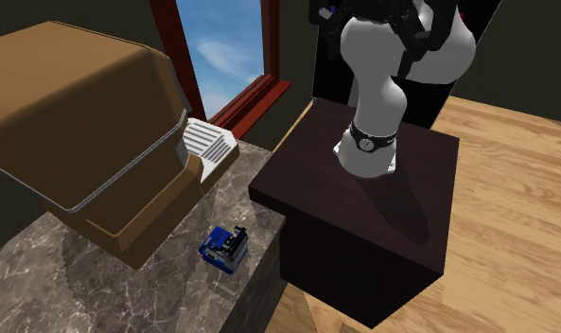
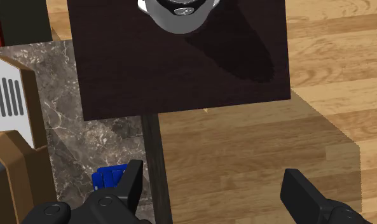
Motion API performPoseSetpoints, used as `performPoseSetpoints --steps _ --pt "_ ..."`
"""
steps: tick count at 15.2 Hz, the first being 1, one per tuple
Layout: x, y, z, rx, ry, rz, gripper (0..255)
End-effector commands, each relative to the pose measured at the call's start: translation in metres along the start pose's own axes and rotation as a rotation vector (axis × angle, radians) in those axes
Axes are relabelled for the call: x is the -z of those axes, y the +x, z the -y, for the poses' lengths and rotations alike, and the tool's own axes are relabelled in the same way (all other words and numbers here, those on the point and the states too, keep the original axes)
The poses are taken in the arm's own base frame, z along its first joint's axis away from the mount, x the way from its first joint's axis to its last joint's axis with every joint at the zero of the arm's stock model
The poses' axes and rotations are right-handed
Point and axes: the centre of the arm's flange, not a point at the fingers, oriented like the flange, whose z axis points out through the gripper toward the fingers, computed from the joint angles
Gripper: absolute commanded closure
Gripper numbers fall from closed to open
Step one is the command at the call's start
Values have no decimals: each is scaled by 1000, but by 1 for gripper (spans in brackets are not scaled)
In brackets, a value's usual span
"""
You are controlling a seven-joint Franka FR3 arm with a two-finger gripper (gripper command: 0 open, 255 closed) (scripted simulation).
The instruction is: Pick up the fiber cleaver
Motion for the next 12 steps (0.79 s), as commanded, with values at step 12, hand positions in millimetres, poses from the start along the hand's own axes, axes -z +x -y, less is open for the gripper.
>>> performPoseSetpoints --steps 12 --pt "-107 78 -36 60 -63 -61 0"
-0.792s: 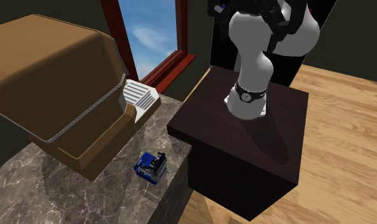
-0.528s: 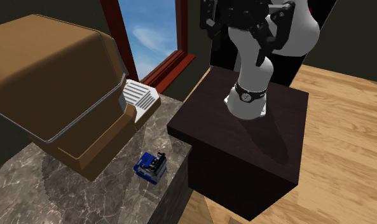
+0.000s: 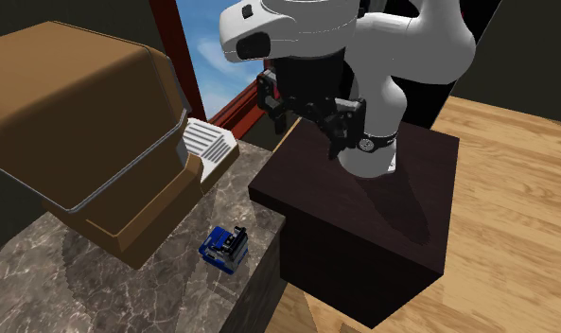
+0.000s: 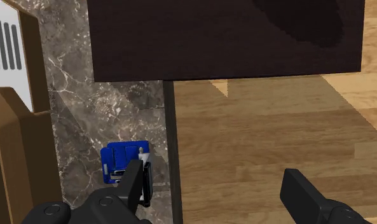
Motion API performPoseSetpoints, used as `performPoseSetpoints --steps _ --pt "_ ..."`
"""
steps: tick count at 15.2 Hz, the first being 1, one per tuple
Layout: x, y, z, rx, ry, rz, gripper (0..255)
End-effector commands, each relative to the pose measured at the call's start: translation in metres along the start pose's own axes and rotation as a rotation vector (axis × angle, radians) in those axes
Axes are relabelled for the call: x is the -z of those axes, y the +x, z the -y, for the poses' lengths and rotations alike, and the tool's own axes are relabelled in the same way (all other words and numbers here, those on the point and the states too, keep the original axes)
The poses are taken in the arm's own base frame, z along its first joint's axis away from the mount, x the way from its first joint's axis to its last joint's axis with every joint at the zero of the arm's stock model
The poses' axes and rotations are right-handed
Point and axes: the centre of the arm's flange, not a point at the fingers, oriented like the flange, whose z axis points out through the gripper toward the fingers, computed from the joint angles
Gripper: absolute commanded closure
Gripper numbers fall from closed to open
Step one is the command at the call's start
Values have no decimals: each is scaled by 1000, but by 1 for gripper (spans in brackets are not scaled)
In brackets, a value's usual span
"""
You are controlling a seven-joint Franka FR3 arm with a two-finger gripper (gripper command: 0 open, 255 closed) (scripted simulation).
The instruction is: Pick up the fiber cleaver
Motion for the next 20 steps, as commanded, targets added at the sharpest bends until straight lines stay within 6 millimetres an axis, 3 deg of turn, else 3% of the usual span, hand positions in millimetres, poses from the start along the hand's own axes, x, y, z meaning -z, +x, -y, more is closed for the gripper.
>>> performPoseSetpoints --steps 1,18,20 --pt "-21 11 -5 12 -12 -15 0" --pt "-181 137 -62 104 -110 -109 0" --pt "-191 142 -63 106 -113 -111 0"
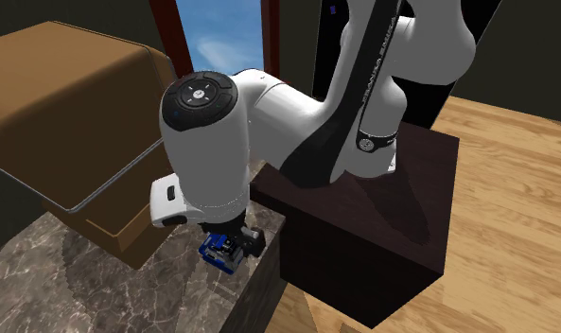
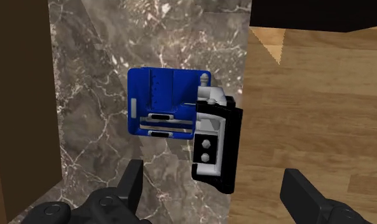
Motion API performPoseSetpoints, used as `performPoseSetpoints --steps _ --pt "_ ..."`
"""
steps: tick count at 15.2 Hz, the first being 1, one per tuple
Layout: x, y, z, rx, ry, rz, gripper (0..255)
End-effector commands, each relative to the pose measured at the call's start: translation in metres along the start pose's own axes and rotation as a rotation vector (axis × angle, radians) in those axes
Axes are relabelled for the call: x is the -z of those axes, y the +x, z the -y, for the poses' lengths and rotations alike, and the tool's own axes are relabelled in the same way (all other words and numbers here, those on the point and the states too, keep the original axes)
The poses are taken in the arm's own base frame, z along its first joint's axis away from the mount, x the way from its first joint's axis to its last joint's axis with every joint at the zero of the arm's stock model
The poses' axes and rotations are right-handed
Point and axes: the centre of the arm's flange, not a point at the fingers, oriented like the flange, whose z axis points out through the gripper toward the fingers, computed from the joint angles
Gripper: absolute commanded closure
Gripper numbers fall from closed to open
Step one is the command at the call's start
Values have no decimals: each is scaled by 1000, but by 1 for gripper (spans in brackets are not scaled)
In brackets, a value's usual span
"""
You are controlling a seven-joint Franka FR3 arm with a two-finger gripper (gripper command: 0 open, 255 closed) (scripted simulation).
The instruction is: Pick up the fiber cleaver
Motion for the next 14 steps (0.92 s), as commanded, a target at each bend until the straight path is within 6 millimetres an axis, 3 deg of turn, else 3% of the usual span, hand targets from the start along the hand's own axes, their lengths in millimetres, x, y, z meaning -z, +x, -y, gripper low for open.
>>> performPoseSetpoints --steps 1,8,9,14 --pt "-13 3 0 3 -3 -4 0" --pt "-42 4 4 3 -3 -4 0" --pt "-42 3 3 3 -3 -3 255" --pt "-42 4 3 3 -3 -3 255"
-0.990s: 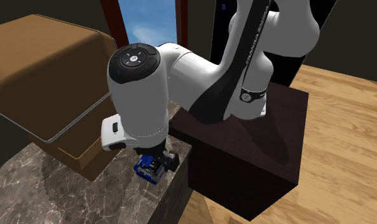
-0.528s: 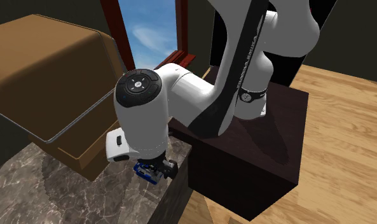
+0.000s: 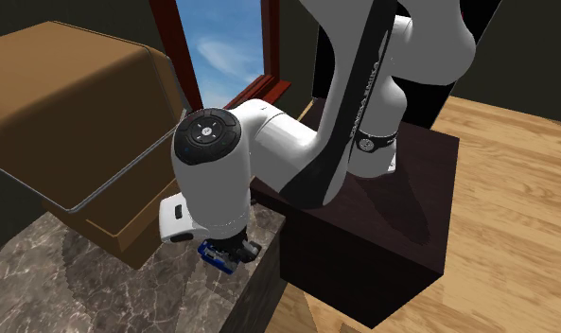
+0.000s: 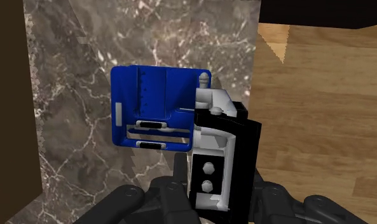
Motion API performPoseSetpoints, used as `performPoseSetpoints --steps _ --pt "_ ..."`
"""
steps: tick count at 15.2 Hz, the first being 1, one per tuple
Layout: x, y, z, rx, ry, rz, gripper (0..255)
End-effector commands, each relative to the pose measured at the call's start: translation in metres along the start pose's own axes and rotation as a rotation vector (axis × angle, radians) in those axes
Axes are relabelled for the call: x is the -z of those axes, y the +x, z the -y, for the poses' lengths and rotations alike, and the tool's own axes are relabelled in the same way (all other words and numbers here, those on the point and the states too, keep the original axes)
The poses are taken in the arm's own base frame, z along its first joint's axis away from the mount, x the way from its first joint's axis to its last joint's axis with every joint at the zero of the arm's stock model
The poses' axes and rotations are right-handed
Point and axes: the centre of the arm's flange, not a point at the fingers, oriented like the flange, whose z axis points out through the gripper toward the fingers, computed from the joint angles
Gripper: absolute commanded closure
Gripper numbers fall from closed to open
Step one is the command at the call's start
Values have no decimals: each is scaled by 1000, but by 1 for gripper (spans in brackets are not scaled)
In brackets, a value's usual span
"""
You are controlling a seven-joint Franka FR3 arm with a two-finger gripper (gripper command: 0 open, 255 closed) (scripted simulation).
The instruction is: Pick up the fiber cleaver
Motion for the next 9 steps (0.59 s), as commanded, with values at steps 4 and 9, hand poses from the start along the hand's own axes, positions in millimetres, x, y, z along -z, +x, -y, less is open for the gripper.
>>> performPoseSetpoints --steps 4,9 --pt "0 0 0 -1 0 1 255" --pt "26 -1 -3 -1 0 1 255"
